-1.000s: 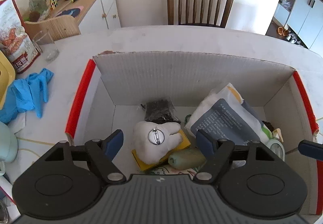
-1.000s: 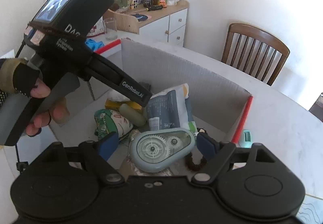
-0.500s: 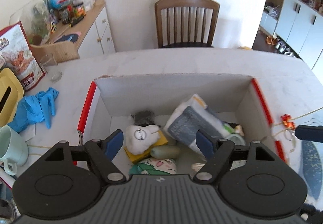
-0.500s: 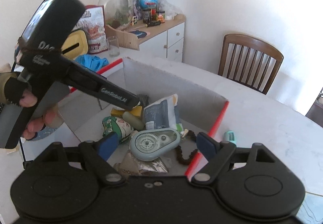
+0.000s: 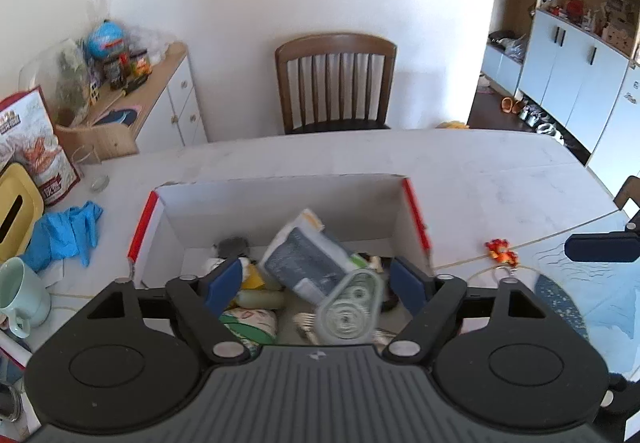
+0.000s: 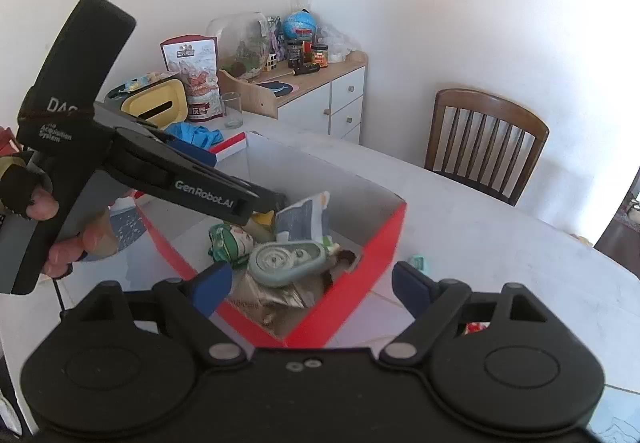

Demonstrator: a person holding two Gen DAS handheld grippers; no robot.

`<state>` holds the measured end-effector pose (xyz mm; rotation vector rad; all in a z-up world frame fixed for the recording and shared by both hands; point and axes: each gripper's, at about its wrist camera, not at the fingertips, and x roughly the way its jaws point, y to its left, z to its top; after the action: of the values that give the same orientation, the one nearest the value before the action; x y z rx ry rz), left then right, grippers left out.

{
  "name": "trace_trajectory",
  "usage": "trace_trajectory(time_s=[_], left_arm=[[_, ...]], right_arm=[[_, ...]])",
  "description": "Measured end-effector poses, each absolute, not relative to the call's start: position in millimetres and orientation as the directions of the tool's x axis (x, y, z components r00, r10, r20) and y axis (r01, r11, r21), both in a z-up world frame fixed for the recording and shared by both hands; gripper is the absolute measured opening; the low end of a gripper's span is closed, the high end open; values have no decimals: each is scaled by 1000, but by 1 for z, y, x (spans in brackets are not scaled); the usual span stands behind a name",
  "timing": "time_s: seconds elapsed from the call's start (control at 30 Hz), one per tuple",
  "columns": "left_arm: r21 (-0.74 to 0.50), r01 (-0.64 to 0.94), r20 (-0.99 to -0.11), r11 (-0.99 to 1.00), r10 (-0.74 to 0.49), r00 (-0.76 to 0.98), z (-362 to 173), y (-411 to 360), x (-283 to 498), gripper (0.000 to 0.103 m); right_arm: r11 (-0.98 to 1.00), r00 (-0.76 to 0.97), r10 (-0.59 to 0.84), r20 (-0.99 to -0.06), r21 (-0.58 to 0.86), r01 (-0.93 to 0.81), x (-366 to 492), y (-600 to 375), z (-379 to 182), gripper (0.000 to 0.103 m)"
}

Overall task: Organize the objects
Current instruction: 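Move the left gripper to the teal sharpener while the right gripper approaches the red toy keychain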

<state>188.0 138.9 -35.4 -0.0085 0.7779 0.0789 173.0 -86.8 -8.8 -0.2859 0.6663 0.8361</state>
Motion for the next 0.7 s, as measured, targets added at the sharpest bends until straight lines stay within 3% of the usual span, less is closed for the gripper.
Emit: trace_trajectory(time_s=[0.4, 0.7], left_arm=[[-22, -54, -675, 998, 25, 738, -29, 72, 187, 88], [-54, -32, -661, 998, -11, 750, -40, 17, 204, 100]], right_arm=[[671, 507, 591, -627, 34, -741, 185, -160, -9, 101], [698, 524, 570, -633, 36, -715, 204, -214, -26, 102]])
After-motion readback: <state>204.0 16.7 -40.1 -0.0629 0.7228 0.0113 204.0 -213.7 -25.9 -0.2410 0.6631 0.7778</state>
